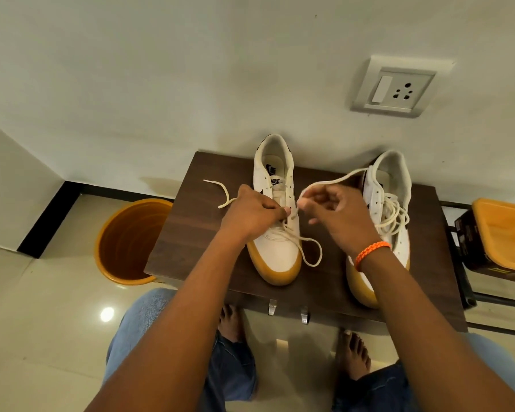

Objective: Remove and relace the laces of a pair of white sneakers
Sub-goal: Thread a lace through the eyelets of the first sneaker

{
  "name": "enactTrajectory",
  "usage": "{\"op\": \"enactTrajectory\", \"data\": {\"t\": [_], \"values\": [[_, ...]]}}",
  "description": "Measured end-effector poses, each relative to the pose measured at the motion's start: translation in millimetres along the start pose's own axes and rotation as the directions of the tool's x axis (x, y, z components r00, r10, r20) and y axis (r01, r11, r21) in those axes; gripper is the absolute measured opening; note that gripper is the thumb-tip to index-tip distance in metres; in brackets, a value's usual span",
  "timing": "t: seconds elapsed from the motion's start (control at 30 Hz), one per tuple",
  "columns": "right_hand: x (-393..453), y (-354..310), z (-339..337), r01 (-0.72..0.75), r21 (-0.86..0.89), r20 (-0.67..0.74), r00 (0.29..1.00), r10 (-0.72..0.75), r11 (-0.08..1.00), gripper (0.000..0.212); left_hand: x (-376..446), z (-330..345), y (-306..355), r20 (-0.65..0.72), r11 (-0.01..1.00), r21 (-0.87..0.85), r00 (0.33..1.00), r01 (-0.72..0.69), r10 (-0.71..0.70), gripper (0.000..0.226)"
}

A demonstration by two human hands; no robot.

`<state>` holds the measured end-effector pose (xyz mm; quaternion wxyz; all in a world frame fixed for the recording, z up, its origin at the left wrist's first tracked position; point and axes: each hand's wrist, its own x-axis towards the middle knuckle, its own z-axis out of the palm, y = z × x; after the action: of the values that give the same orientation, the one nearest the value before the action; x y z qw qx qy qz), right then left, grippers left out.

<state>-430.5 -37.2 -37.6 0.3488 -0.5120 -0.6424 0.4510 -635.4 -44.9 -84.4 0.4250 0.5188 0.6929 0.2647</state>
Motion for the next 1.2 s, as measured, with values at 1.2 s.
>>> {"op": "enactTrajectory", "data": {"t": [1.2], "values": [[5.4, -13.4, -11.2, 0.195, 0.188, -0.338, 0.933, -0.123, 0.963, 0.005, -9.3, -1.2, 7.8, -0.052, 0.999, 0.031, 0.998, 0.028, -0.027, 0.018]]}}
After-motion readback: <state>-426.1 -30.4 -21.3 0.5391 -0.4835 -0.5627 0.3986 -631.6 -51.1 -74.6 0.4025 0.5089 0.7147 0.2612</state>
